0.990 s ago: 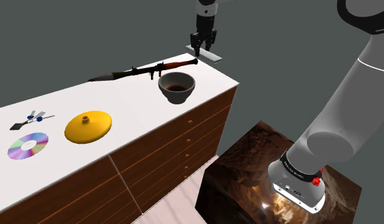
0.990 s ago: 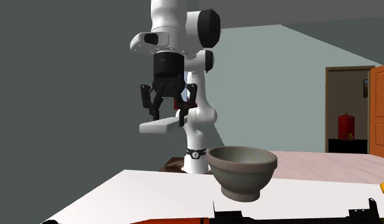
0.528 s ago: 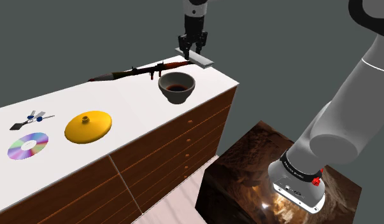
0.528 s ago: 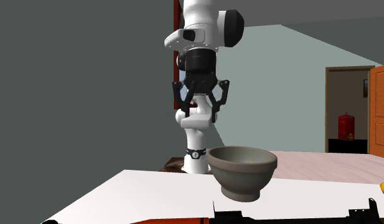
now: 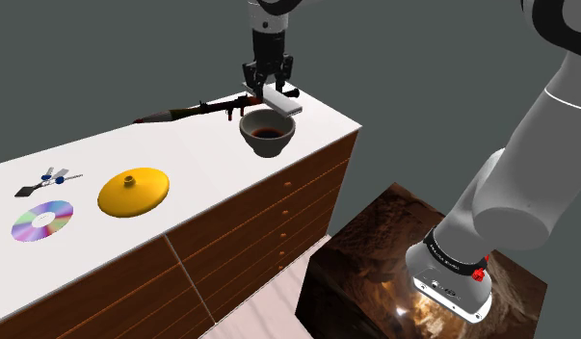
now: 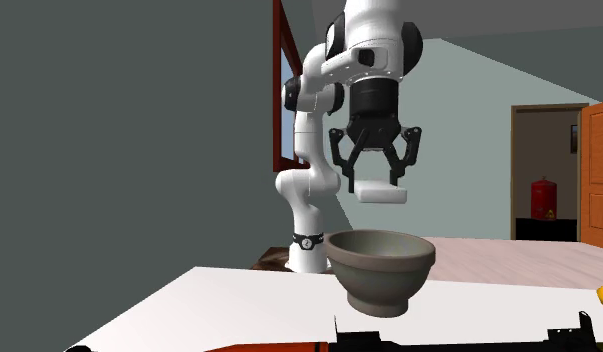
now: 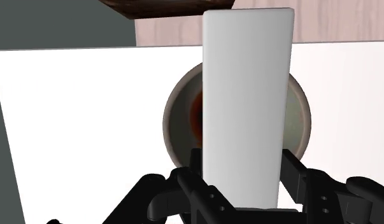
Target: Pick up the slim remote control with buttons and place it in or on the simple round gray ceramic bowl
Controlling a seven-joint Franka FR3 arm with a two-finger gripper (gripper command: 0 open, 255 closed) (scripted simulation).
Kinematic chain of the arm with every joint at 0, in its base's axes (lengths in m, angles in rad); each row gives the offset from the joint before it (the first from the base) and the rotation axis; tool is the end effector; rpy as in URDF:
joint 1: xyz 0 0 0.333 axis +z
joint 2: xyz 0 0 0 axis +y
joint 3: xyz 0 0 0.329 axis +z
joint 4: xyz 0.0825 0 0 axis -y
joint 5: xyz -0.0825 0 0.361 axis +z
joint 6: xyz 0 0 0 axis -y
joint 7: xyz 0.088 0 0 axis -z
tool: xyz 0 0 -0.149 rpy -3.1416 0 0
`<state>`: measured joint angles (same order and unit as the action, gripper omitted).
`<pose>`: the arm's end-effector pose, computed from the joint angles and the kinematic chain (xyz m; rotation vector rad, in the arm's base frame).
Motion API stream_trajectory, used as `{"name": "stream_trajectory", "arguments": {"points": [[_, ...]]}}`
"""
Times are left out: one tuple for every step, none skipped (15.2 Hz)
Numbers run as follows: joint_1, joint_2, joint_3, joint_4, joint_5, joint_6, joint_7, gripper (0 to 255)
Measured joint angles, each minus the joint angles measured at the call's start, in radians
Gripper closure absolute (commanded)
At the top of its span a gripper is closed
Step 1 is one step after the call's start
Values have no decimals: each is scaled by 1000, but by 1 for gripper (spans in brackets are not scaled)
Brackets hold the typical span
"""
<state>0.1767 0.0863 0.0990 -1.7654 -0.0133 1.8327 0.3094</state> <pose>0.5449 0.1509 0.4824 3.1317 -0.0476 -0.0259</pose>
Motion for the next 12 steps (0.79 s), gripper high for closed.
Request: {"name": "stream_trajectory", "arguments": {"points": [[4,3,3,-5,-1,8,8,255],[5,3,4,-17,-1,19,11,255],[6,5,5,-29,-1,33,11,255],[7,8,5,-38,-1,45,14,255],[7,6,6,-53,-1,58,15,255],[7,11,6,-61,-2,71,16,255],[8,14,7,-69,-2,82,17,255],[8,17,6,-80,-3,96,17,255],[8,22,6,-89,-3,110,18,255],[8,22,6,-101,-3,122,17,255],[7,24,5,-110,-4,134,16,255],[6,27,5,-119,-4,146,16,255]]}}
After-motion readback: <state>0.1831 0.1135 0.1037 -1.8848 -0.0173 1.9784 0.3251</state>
